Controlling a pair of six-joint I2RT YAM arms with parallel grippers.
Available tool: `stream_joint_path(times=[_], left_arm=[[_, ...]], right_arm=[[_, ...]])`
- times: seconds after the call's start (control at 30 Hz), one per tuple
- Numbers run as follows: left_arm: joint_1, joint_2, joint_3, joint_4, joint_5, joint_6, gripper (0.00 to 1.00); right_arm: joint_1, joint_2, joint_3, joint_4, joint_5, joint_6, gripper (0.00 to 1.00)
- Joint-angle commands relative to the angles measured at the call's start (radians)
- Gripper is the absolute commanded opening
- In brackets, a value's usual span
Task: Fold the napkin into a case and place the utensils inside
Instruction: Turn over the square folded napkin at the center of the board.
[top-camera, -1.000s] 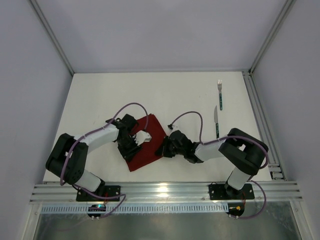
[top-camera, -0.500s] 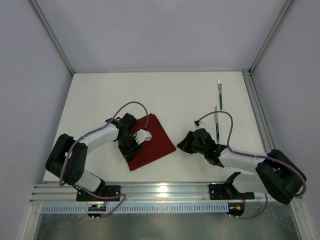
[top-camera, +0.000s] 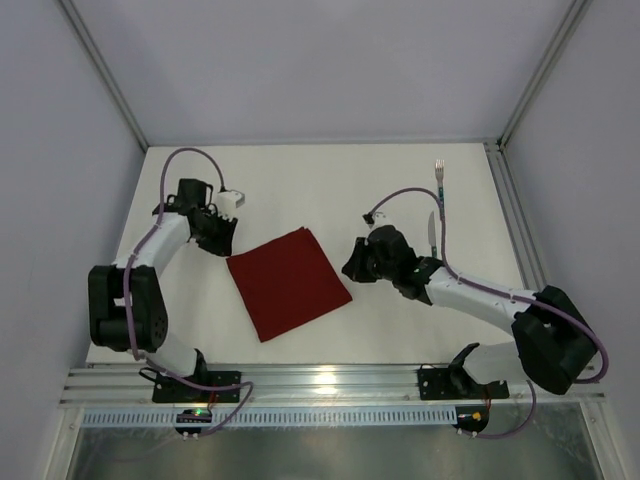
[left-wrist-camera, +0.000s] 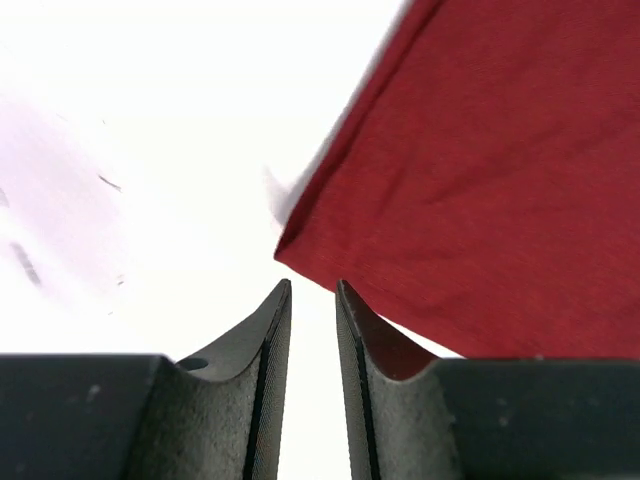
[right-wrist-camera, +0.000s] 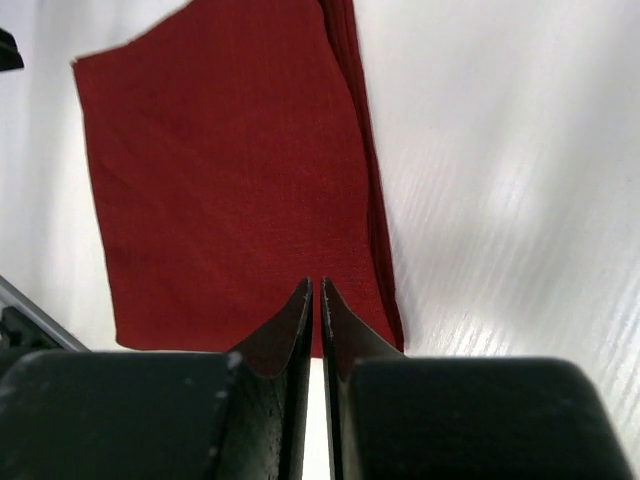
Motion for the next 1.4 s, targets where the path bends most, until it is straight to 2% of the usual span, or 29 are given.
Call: stream_joint_path(times=[0.0, 0.17, 0.3, 0.4, 0.43, 0.47, 0.6, 0.8, 0.9, 1.03, 1.37], left_arm=[[0.034, 0.113, 0.013, 0.041, 0.008, -0.024, 0.26], [0.039, 0.190, -0.013, 0.124, -0.064, -0.034, 0.26], [0.040, 0.221, -0.032, 0.187, -0.087, -0.054, 0.24], [0.039, 0.215, -0.042, 0.201, -0.079, -0.055, 0.24], [0.040, 0.218, -0.044, 0.201, -0.075, -0.054, 0.24], [0.040, 0.221, -0.044, 0.199, -0.073, -0.054, 0.24], [0.040, 0.221, -0.056, 0.201, -0.055, -0.047, 0.25], [0.040, 0.219, -0.061, 0.195, -0.041, -0.046, 0.25], [0.039, 0.216, -0.062, 0.192, -0.025, -0.044, 0.25], [0.040, 0.212, -0.065, 0.187, -0.002, -0.043, 0.25], [0.040, 0.207, -0.058, 0.187, -0.001, -0.044, 0.25]], right_arm=[[0.016, 0.103, 0.080, -0.001, -0.068, -0.059, 0.10], [0.016, 0.197, 0.131, -0.003, -0.083, -0.091, 0.10], [0.013, 0.270, 0.273, -0.055, -0.112, -0.169, 0.15], [-0.004, 0.365, 0.419, -0.112, -0.089, -0.226, 0.21], [-0.013, 0.394, 0.453, -0.121, -0.091, -0.233, 0.24], [-0.032, 0.458, 0.520, -0.129, -0.097, -0.246, 0.33], [-0.072, 0.620, 0.695, -0.199, -0.121, -0.258, 0.42], [-0.096, 0.804, 0.901, -0.285, -0.134, -0.260, 0.42], [-0.099, 0.832, 0.920, -0.285, -0.137, -0.250, 0.40], [-0.102, 0.833, 0.906, -0.262, -0.161, -0.240, 0.28], [-0.101, 0.862, 0.907, -0.248, -0.190, -0.221, 0.27]])
